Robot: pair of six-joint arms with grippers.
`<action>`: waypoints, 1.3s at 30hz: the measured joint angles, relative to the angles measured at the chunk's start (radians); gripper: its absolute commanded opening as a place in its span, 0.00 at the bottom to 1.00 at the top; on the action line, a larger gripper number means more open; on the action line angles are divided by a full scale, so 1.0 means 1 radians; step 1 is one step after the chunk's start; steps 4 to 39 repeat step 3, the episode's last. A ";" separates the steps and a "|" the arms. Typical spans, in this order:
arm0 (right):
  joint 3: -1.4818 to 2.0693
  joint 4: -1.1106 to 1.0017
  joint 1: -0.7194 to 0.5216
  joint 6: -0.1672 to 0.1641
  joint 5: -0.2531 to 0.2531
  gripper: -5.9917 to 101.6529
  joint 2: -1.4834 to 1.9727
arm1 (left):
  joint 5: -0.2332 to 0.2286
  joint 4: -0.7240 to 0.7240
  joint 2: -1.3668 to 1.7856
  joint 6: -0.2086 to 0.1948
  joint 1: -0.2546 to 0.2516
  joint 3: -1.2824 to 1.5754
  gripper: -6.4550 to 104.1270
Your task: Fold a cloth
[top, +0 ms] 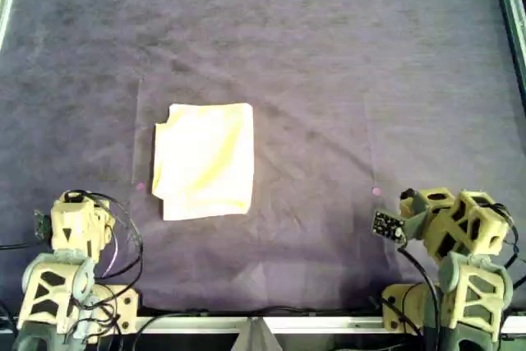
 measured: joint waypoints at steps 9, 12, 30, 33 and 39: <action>0.000 0.000 0.000 0.000 0.000 0.11 0.000 | 0.000 0.000 0.000 0.000 0.000 0.000 0.07; 0.000 0.000 0.000 0.000 0.000 0.11 0.000 | 0.000 0.000 0.000 0.000 0.000 0.000 0.07; 0.000 0.000 0.000 0.000 0.000 0.11 0.000 | 0.000 0.000 0.000 0.000 0.000 0.000 0.07; 0.000 0.000 0.000 0.000 0.000 0.11 0.000 | 0.000 0.000 0.000 0.000 0.000 0.000 0.07; 0.000 0.000 0.000 0.000 0.000 0.11 0.000 | 0.000 0.000 0.000 0.000 0.000 0.000 0.07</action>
